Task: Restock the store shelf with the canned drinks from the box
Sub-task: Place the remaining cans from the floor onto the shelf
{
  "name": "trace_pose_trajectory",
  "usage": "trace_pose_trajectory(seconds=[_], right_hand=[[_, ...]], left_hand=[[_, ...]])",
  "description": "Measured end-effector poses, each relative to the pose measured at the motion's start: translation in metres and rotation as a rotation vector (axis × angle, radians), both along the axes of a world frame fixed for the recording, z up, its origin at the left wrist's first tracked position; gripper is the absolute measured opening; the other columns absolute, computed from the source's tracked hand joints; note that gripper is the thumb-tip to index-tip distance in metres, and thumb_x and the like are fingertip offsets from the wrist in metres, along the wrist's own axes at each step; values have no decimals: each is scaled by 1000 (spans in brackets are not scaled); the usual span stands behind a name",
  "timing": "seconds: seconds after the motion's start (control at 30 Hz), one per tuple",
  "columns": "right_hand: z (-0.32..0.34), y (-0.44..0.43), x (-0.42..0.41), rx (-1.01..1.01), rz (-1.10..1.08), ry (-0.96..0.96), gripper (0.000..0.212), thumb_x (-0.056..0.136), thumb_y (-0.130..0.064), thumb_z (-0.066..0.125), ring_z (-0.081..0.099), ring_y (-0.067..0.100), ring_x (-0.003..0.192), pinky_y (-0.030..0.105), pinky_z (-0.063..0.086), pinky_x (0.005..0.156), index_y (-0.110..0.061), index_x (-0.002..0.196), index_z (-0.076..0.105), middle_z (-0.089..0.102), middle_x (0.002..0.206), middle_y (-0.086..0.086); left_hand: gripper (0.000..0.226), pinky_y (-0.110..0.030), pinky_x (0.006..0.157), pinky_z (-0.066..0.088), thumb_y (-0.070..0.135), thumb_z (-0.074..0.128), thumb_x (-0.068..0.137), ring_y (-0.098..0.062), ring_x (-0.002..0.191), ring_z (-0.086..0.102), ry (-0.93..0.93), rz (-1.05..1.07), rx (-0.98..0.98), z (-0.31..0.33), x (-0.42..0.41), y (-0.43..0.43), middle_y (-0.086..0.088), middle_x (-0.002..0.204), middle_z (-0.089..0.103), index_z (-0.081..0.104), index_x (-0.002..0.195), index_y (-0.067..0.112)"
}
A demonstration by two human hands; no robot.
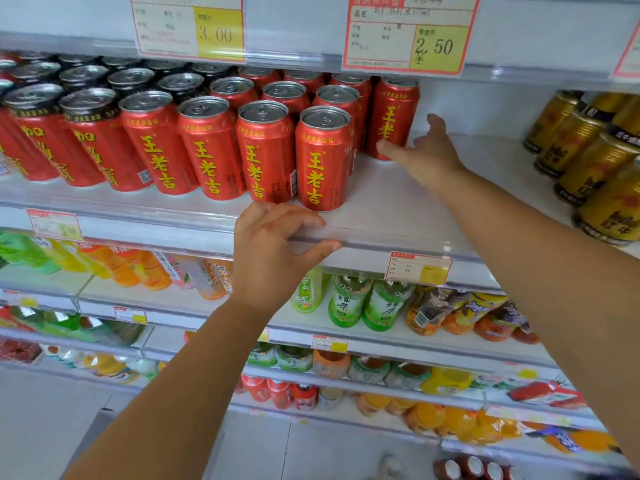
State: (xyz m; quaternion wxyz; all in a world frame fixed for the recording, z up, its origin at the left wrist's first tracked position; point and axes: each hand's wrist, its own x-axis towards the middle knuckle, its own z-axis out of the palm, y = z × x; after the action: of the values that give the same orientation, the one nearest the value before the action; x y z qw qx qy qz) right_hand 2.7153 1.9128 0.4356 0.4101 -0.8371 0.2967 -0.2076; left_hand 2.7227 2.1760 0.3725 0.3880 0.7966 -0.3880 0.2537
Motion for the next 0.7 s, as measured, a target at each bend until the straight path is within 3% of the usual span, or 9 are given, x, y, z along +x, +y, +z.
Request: trace_pose_trajectory(seconds=[0.1, 0.2, 0.27, 0.37, 0.47, 0.6, 0.7], right_hand=[[10, 12, -43, -56, -34, -21, 79, 81, -40, 73, 51, 20, 125, 29, 43, 101, -17, 145, 33, 51, 138, 8], [9, 30, -113, -110, -70, -229, 46, 86, -26, 69, 58, 11, 105, 19, 49, 87, -17, 128, 54, 59, 110, -2], [2, 41, -172, -158, -116, -369, 28, 89, -18, 64, 59, 5, 99, 21, 48, 90, -20, 116, 58, 62, 103, -8], [-20, 55, -268, -126, -240, -454, 20, 93, -14, 59, 63, 4, 92, 18, 49, 82, -27, 109, 58, 67, 98, -8], [-74, 47, -355, -4, -387, -295, 19, 94, -18, 60, 64, 2, 87, 15, 48, 76, -33, 105, 59, 68, 95, -12], [-162, 25, -470, 204, -614, -29, 16, 93, -19, 61, 60, -3, 80, 16, 41, 74, -26, 107, 63, 64, 89, -18], [-225, 12, -542, 330, -740, 209, 16, 91, -23, 58, 59, 13, 87, 18, 37, 74, -30, 105, 63, 63, 89, -10]], left_hand=[[33, -19, 90, 33, 51, 75, 73, -18, 92, 59, -24, -9, 6, 3, -3, 0, 11, 98, 71, 75, 94, 25], [28, -22, 98, 32, 37, 74, 77, -23, 103, 61, -78, -26, -28, 10, -23, -2, 6, 107, 70, 73, 99, 20], [24, -23, 102, 29, 31, 70, 81, -23, 106, 59, -111, -95, -27, 12, -53, -8, 4, 110, 68, 72, 99, 17], [26, -16, 101, 28, 33, 61, 81, -16, 107, 55, 60, -349, 85, -10, -113, -29, 9, 110, 64, 70, 100, 18], [32, -14, 99, 33, 41, 55, 81, -13, 110, 55, 307, -582, 332, -59, -169, -61, 10, 115, 61, 69, 104, 24], [43, -21, 92, 42, 51, 54, 79, -9, 108, 55, 563, -690, 617, -136, -241, -108, 7, 117, 60, 67, 110, 25], [30, -30, 89, 47, 31, 72, 82, -19, 107, 59, 873, -620, 775, -192, -300, -136, -3, 119, 61, 64, 111, 25]])
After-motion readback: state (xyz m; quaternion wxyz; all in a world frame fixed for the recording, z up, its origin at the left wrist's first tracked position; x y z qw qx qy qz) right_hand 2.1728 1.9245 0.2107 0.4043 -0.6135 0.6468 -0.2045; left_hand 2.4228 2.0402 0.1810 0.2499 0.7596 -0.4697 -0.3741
